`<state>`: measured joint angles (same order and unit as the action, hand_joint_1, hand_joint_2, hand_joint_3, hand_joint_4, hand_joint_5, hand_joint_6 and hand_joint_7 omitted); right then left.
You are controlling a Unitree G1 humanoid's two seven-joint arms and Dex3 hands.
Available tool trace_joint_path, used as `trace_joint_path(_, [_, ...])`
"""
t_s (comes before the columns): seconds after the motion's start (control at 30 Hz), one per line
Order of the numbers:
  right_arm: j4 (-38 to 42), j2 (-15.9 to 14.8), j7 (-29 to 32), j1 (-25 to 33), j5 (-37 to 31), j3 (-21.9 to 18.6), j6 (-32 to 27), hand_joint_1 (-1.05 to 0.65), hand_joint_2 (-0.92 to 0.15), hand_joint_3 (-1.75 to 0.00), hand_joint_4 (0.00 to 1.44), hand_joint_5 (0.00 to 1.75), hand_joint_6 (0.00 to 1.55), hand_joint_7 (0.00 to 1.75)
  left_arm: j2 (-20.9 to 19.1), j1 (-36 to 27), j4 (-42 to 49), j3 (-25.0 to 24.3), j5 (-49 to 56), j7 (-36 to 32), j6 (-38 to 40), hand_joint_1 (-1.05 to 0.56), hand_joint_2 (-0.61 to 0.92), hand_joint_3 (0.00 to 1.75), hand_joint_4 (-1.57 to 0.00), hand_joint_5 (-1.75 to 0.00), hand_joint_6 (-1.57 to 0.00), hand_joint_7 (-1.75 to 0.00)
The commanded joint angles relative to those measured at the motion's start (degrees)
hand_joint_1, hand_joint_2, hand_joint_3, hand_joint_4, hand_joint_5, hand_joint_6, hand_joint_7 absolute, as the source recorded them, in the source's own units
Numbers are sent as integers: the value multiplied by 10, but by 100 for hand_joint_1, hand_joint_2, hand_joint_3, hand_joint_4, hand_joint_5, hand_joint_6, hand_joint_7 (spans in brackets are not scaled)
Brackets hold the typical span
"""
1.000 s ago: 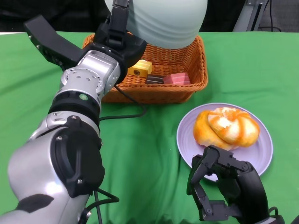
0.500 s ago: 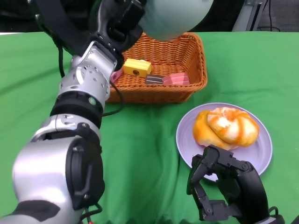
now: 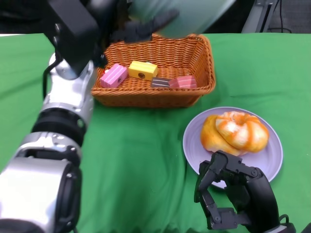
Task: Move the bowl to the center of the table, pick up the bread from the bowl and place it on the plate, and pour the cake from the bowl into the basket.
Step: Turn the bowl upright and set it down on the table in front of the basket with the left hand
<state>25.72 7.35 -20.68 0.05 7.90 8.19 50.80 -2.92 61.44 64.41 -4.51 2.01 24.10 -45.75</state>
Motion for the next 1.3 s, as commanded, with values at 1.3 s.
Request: trace_joint_path(1.3, [-76, -21, -19, 29, 39, -6, -68, 20, -32, -150, 81, 173, 67, 147, -282, -203, -86, 440, 744, -1166, -94, -16, 92, 28, -77, -175, -67, -137])
